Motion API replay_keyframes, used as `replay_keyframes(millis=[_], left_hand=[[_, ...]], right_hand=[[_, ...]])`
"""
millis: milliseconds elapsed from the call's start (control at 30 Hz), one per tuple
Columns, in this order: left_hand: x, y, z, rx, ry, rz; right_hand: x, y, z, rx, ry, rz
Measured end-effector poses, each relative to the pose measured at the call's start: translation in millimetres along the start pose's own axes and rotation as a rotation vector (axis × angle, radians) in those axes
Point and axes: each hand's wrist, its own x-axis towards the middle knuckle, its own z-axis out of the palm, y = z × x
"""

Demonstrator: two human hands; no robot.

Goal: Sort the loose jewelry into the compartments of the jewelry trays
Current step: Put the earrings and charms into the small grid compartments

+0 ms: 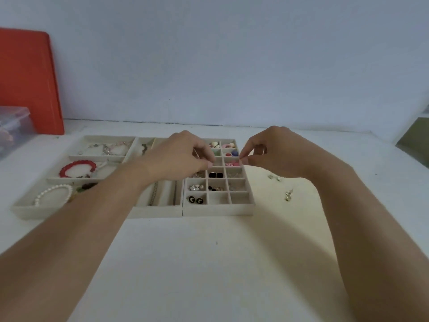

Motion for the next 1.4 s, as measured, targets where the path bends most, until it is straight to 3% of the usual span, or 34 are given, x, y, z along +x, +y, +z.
replay_keyframes(millis=[233, 467, 800, 1000, 1100, 1233, 1400], left_hand=[[26, 35, 21, -0.022, -0.018, 0.059], [48, 56, 57, 0.004, -0.063, 0.057], [50, 52, 58, 0.008, -0.034, 0.047], [43, 48, 57, -0.056, -0.042, 0.045], [42, 50, 61, -0.129, -0.02, 0.049], [40, 54, 62, -0.269, -0.006, 0.039], [36, 56, 57, -0.309, -0.02, 0.041]], right_hand=[[-15, 65, -29, -0.086, -0.039, 0.248], [-4, 87, 9, -0.082, -0.148, 0.292], [1, 101, 27, 0.151, 0.004, 0.36], [-2, 97, 24, 0.205, 0.078, 0.325], [-5, 92, 15, 0.423, 0.131, 0.248], [-10, 79, 9, 0.741, 0.067, 0.137], [-9, 70, 12, 0.851, 0.035, 0.098]])
